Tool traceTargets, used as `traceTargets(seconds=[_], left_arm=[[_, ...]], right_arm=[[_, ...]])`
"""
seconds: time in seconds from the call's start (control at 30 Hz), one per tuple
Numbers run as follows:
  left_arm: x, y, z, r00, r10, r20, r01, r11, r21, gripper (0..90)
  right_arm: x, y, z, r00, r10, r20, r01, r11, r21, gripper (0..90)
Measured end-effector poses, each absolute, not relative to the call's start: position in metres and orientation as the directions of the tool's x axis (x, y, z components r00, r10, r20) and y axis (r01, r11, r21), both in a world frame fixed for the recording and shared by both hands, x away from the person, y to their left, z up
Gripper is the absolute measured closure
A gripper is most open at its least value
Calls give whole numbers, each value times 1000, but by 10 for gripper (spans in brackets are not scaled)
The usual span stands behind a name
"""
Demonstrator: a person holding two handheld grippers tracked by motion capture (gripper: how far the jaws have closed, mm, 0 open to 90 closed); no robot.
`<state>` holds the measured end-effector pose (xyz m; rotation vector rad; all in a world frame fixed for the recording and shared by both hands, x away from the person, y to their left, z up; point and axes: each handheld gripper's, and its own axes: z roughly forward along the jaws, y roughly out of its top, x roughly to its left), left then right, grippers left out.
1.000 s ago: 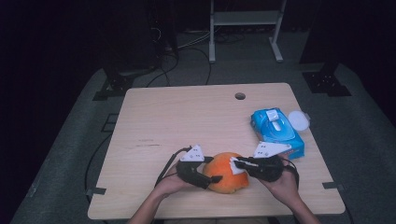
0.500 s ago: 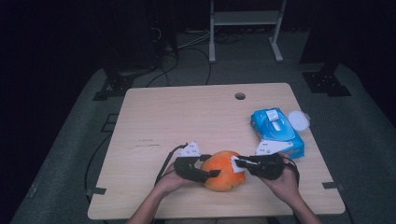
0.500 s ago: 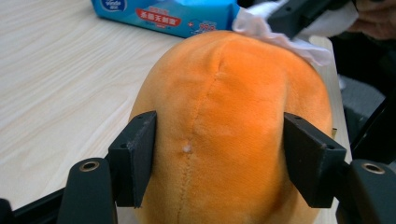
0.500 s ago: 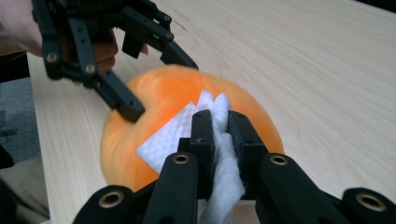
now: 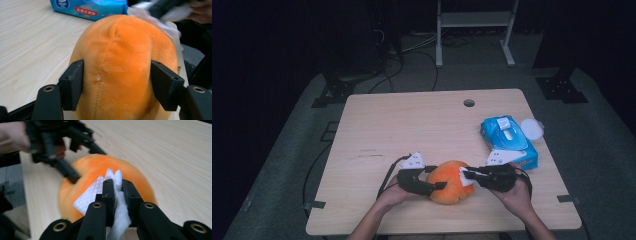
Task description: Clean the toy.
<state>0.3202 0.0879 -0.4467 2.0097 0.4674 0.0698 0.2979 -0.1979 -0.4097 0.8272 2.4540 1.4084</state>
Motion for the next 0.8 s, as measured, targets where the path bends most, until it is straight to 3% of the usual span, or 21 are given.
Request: traceTargets(seconds=[0.3, 0.63, 0.8], left_arm=[[320, 88, -447, 923, 350, -159, 299, -396, 868, 327], [325, 95, -448, 902, 382, -201, 347, -365, 864, 312], [322, 90, -447, 909, 372, -190, 331, -366, 870, 310]], right_arm=[[318, -211, -424, -762, 629, 155, 460, 357, 813, 806], [295, -199, -408, -825, 547, 138, 390, 375, 841, 806], [306, -208, -417, -800, 574, 173, 435, 357, 826, 806]])
